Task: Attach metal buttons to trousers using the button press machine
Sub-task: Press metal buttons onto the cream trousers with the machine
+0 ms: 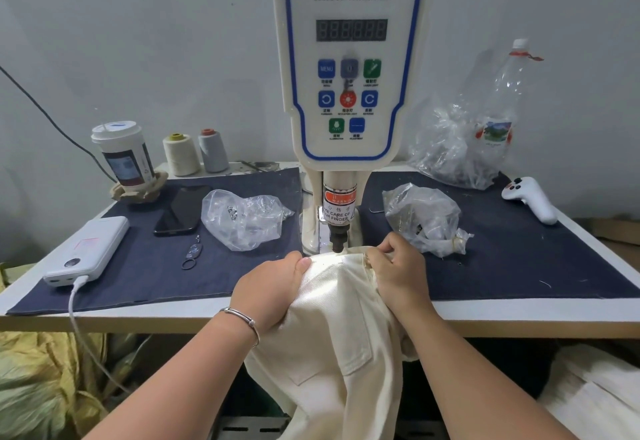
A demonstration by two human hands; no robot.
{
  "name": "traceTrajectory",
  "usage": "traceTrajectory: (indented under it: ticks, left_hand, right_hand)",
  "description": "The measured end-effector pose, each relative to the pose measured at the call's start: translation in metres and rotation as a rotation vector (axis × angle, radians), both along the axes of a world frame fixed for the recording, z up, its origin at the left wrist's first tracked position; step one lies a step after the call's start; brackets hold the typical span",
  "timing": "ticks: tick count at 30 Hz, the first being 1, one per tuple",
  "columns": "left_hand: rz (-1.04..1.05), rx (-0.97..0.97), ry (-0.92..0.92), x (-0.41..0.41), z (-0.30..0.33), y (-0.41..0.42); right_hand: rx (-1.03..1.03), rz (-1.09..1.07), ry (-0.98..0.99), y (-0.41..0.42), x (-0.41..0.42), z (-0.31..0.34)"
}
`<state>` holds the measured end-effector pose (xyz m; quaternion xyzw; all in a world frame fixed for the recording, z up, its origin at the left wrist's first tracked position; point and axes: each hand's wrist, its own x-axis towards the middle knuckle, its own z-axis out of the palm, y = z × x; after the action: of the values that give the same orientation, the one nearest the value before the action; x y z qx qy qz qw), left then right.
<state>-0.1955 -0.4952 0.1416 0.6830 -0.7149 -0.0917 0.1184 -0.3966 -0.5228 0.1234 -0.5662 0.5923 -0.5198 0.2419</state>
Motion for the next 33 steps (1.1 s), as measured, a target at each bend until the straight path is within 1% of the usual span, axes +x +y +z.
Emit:
traceTrajectory:
  ticks: [11, 21, 24, 26, 28, 30, 33]
  left_hand:
    - [-0.010, -0.024, -0.022, 0.002, -0.004, 0.001]
    - [-0.005, -0.035, 0.014, 0.000, -0.002, 0.002]
    - [0.009, -0.013, 0.044, -0.002, 0.003, 0.005]
    - [0.027, -0.001, 0.113, -0.002, 0.008, 0.008]
    - [0.025, -0.015, 0.169, -0.001, 0.013, 0.012]
    - [-0.018, -0.015, 0.196, -0.002, 0.017, 0.016]
    - [-0.075, 0.056, 0.219, -0.003, 0.023, 0.020]
  right_hand:
    - [0.013, -0.012, 0.027, 0.004, -0.002, -0.002]
    - [0.019, -0.005, 0.028, 0.008, 0.000, 0.004]
    - [0.033, -0.012, 0.018, 0.009, 0.001, 0.008]
    - [0.038, -0.011, -0.005, 0.013, 0.001, 0.013]
    - [0.042, -0.006, -0.068, 0.018, -0.001, 0.020]
    - [0.085, 0.005, -0.131, 0.026, -0.009, 0.027]
    - [0.292, 0.076, -0.180, 0.040, -0.018, 0.031]
